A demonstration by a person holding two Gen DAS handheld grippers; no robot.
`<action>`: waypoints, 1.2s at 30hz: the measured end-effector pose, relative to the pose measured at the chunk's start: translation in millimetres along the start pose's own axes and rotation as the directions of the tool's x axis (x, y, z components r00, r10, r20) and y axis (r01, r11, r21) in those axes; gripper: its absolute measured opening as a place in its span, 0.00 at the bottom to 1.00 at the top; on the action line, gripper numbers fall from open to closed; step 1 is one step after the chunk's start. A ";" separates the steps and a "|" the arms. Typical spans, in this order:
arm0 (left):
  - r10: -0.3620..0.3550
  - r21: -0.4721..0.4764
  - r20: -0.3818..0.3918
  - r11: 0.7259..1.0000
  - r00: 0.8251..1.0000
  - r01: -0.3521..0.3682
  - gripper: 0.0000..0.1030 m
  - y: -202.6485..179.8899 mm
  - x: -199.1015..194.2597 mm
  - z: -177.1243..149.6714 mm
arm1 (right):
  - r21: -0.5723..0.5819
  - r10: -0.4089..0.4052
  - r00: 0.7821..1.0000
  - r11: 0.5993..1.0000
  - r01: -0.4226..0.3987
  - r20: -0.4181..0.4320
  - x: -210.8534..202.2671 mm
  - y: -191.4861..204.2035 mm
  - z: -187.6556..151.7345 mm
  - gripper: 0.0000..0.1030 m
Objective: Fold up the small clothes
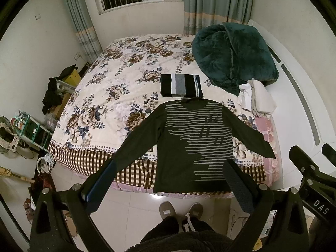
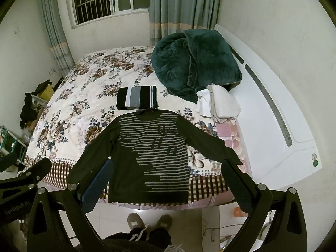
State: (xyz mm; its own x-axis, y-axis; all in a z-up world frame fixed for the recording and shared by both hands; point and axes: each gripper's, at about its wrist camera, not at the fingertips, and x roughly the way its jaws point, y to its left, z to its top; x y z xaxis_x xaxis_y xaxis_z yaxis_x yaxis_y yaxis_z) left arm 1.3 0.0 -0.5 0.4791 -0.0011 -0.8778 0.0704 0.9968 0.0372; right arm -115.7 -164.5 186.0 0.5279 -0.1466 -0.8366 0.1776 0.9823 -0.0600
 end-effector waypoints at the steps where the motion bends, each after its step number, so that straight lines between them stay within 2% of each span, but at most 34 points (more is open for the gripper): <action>1: 0.000 0.000 0.001 1.000 1.000 0.000 1.00 0.0 0.1 0.1 | 0.000 0.001 1.000 1.000 -0.001 0.000 -1.2 1.9 3.4 1.00; 16: 0.001 -0.003 0.009 1.000 1.000 -0.001 1.00 1.1 -5.9 5.0 | 0.001 0.007 1.000 1.000 -0.007 0.008 -5.6 -0.4 6.5 1.00; 20: 0.003 -0.008 0.013 1.000 1.000 -0.003 1.00 3.9 -11.5 23.1 | -0.001 0.010 1.000 1.000 -0.010 0.011 -15.8 3.8 14.1 1.00; 21: 0.004 -0.008 0.014 1.000 1.000 -0.003 1.00 3.9 -11.8 26.1 | -0.005 0.012 1.000 1.000 -0.012 0.012 -28.7 10.7 19.4 1.00; 36: 0.000 -0.011 0.022 1.000 1.000 0.000 1.00 6.1 -12.7 21.6 | -0.006 0.015 1.000 1.000 -0.015 0.017 -31.8 12.3 18.0 1.00</action>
State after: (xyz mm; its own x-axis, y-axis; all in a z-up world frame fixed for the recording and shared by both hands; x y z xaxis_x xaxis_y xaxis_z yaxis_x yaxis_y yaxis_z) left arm 14.5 4.3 21.3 0.4978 -0.0024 -0.8673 0.0609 0.9976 0.0322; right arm -115.4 -149.8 221.7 0.5444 -0.1341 -0.8280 0.1652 0.9849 -0.0509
